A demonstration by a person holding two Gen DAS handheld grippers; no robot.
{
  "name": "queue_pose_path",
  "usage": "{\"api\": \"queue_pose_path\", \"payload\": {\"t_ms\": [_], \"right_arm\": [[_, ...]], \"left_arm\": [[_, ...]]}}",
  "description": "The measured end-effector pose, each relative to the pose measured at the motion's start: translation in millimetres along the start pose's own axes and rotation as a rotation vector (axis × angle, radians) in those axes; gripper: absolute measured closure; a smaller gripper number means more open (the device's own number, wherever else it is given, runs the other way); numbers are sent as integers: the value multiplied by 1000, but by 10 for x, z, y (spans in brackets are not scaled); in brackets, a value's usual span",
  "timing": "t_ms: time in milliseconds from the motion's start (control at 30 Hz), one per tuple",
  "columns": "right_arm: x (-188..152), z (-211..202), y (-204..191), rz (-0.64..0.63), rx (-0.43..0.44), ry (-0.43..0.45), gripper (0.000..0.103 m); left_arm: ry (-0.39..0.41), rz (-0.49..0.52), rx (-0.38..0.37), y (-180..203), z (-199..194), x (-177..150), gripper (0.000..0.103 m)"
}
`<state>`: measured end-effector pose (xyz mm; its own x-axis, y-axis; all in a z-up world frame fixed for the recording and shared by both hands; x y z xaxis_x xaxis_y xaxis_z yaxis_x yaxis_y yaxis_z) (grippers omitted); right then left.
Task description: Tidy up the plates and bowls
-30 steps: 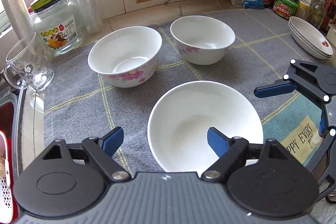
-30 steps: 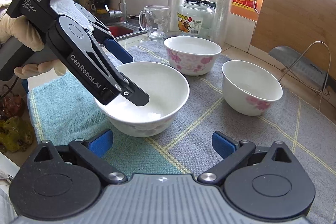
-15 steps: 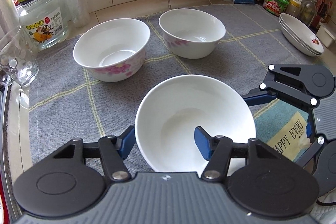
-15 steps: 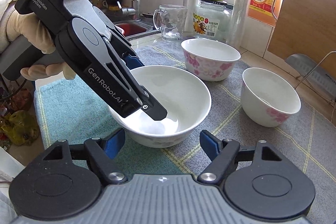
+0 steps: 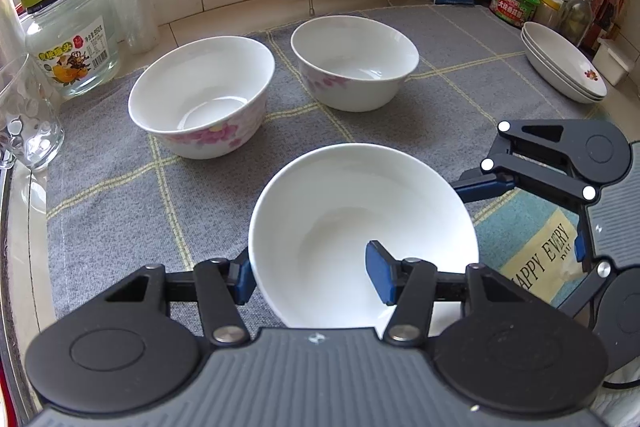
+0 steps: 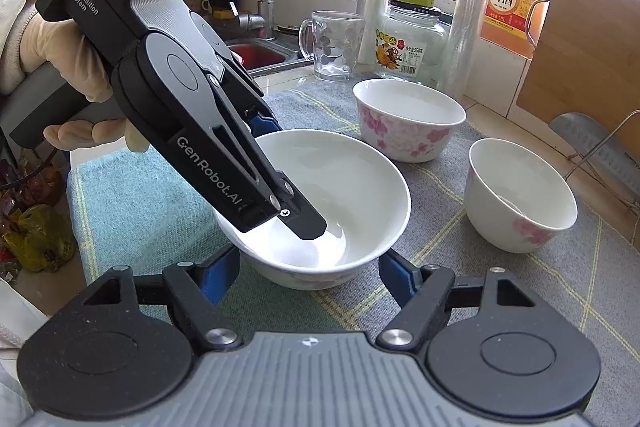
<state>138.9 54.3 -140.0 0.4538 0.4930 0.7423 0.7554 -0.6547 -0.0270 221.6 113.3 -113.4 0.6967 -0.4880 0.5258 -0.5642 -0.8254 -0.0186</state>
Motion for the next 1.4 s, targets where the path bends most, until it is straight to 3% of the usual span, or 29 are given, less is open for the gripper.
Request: {"api": "queue_pose_path", "payload": {"t_ms": [500,1400], "right_arm": [[-36,-207,96,15,-24,2,23],[-920,-1195,848,251,-322,-55,23]], "left_arm": [[18,56,-23,202,-39,101,48],[83,331,-261,1629,388,766,48]]}}
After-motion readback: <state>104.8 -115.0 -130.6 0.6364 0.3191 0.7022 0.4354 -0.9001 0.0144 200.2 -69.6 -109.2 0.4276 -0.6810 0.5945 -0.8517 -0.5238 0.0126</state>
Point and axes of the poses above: each gripper's, at about its wrist camera, not at the fingertips, and z roughly the way its jaws point, y to its right, x to its top, the point moved 9 cm from there along z, roughly the way its jaws point, and after that the axes turned 6 degrees about x, right-handed, at the moved point
